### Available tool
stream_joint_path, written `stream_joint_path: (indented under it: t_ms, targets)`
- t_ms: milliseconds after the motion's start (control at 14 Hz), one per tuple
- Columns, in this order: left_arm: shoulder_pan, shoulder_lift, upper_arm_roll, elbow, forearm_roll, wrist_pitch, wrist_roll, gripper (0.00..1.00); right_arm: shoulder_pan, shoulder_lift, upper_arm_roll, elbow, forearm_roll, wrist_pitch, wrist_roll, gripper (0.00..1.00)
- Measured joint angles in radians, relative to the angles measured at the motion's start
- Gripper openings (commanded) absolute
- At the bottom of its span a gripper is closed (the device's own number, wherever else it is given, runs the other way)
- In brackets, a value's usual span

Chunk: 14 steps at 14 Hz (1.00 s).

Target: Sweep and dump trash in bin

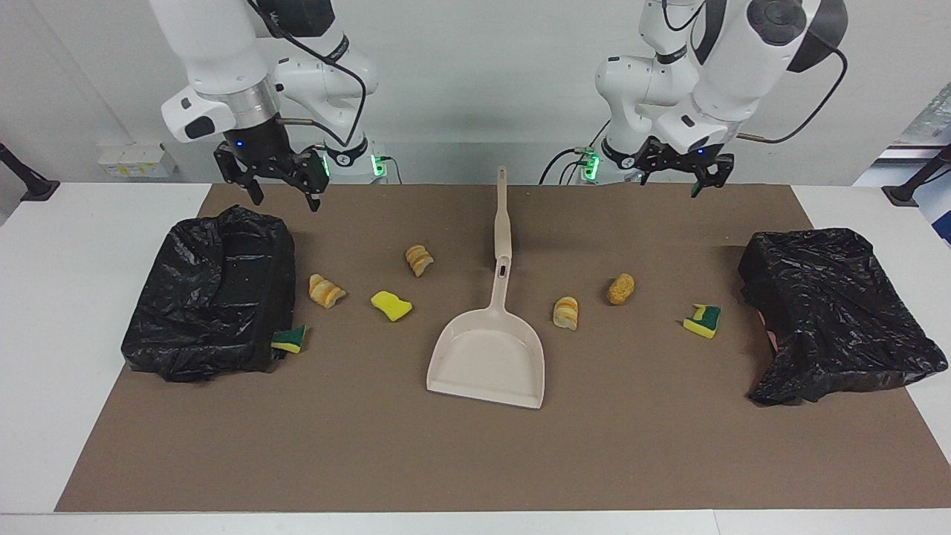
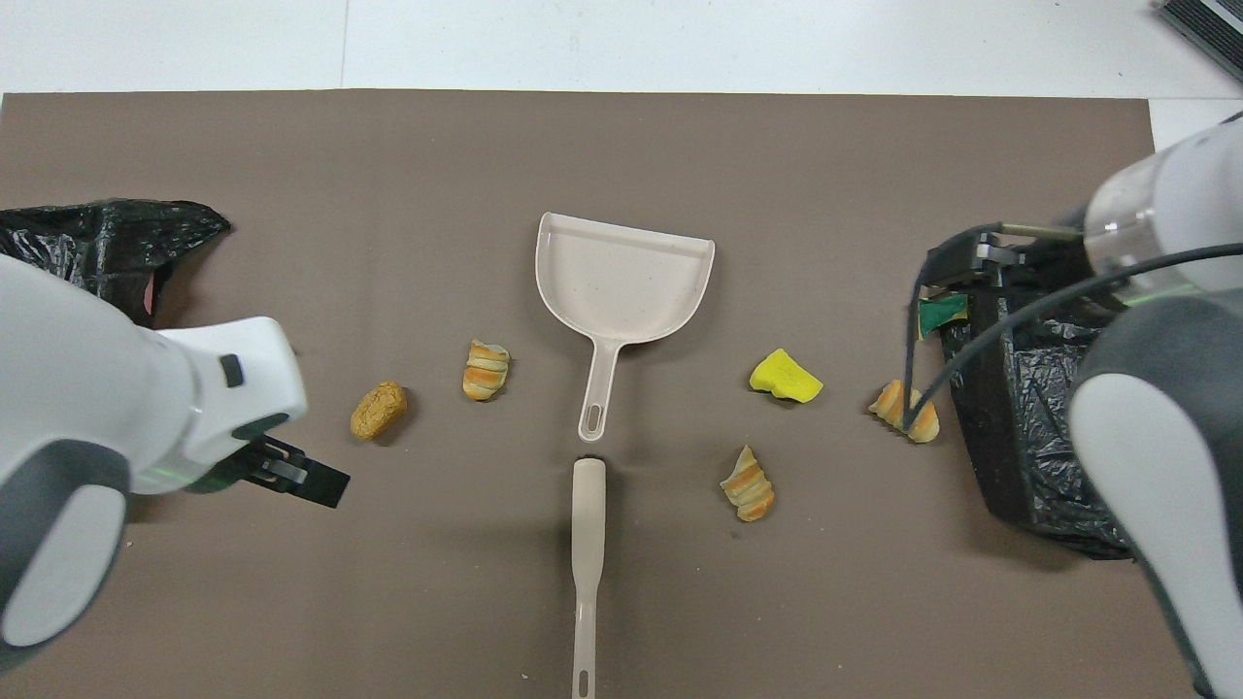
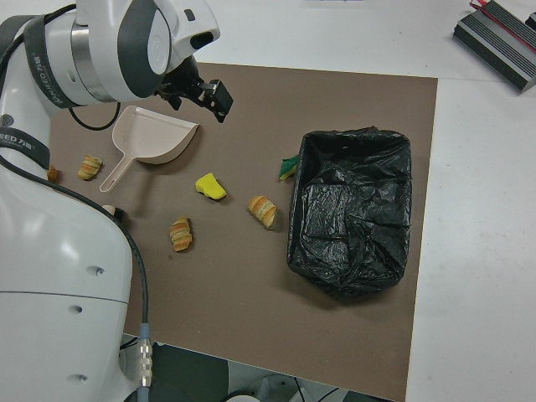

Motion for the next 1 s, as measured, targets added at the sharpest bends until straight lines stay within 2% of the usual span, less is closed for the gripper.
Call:
stream_joint_path:
  t_ms: [214,500,714,1000]
  targets:
    - [-0.127,-0.020,-0.001,-0.158,-0.003,0.152,-0.051,1.00,0.084,0.065,0.002,-0.003,0.000,0.060,0.063,1.00]
    - [-0.283,-0.029,-0.001,-0.299,-0.008,0.307,-0.204,1.00,0.201,0.176,0.003,-0.004,-0.016,0.145,0.194,1.00]
    - [-0.466,-0.029,-0.001,-0.440,-0.011,0.511,-0.450,1.00,0.286,0.264,0.003,-0.003,-0.021,0.231,0.303,1.00]
    - [-0.654,-0.028,-0.004,-0.537,-0.012,0.678,-0.684,1.00,0.372,0.369,0.004,-0.003,-0.022,0.322,0.371,1.00]
